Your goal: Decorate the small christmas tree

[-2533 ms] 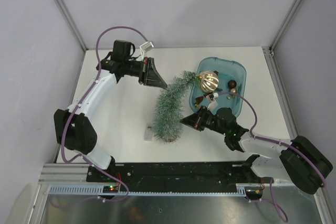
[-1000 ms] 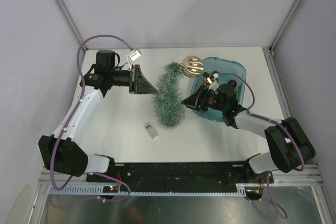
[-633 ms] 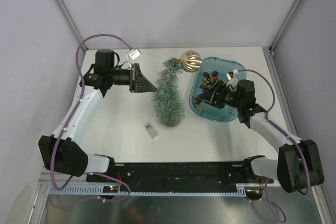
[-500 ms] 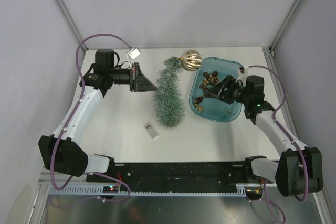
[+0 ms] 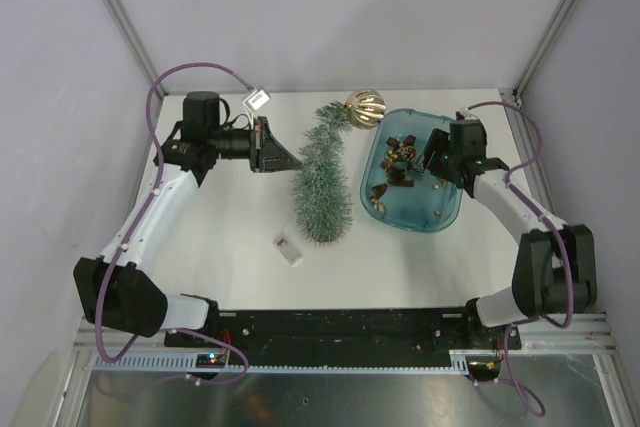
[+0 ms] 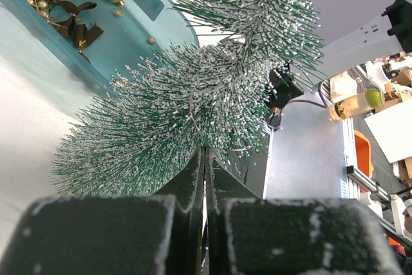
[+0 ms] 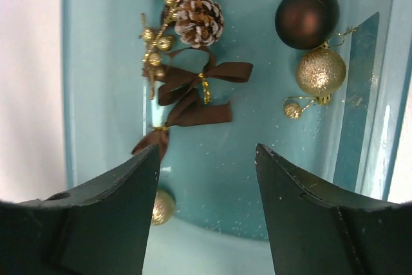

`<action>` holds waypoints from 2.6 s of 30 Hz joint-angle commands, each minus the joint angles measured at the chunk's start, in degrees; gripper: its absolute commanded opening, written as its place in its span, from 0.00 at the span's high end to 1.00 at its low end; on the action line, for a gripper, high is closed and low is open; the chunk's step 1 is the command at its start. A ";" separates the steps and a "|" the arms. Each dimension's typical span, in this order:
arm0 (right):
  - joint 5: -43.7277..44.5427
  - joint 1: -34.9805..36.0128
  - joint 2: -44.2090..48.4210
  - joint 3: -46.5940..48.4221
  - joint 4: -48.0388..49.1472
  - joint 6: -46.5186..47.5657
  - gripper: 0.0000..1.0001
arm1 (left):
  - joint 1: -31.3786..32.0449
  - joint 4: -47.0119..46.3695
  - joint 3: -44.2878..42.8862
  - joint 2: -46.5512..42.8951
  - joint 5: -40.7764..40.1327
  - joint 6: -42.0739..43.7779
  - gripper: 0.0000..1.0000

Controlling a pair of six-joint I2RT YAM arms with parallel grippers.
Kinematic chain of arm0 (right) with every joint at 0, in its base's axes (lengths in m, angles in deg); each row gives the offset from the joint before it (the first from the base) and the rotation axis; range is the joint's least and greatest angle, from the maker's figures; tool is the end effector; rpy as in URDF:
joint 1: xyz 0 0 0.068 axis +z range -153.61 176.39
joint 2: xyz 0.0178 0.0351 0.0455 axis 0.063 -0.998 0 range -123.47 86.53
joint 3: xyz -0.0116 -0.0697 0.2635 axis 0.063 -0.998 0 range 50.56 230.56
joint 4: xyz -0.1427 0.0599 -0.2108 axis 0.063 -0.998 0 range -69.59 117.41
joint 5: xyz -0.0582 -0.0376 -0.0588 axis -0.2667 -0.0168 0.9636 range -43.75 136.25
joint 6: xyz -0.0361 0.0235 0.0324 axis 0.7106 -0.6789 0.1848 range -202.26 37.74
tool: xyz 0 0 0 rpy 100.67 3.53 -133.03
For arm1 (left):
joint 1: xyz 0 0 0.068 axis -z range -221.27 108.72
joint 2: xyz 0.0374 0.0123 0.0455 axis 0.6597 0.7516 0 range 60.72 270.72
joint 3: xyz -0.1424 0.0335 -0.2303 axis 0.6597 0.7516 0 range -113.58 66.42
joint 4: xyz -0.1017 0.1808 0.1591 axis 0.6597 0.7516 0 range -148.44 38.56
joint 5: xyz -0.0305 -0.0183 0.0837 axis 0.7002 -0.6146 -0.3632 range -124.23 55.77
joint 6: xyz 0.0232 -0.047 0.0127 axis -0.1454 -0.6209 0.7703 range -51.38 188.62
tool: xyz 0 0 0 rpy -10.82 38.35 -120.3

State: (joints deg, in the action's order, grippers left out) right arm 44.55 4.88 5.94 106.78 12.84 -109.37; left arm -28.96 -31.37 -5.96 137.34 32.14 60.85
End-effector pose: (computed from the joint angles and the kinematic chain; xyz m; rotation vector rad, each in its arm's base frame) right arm 0.3065 0.0468 0.2586 0.3522 2.2486 0.3643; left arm 0.2696 -0.0922 0.3661 0.7802 1.8874 -1.4224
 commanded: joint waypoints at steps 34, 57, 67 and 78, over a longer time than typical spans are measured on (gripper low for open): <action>14.68 5.66 -37.26 32.28 -7.97 8.54 0.37 | -1.55 -1.52 2.08 1.07 -0.84 -0.51 1.00; 9.68 4.62 -8.94 16.78 -8.91 5.10 0.81 | -2.12 -1.50 2.54 -0.07 -0.53 -0.47 1.00; -12.12 4.46 14.81 6.75 -10.22 2.91 0.78 | -2.12 -1.55 3.40 -1.52 0.14 -0.45 1.00; -43.64 10.00 33.49 -6.15 -3.91 -0.42 0.73 | -2.12 -1.50 4.16 -2.41 0.86 -0.57 1.00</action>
State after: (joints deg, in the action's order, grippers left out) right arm 13.41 12.14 36.08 103.18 4.40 -107.76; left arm -30.79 -32.62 -1.87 136.91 31.70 60.57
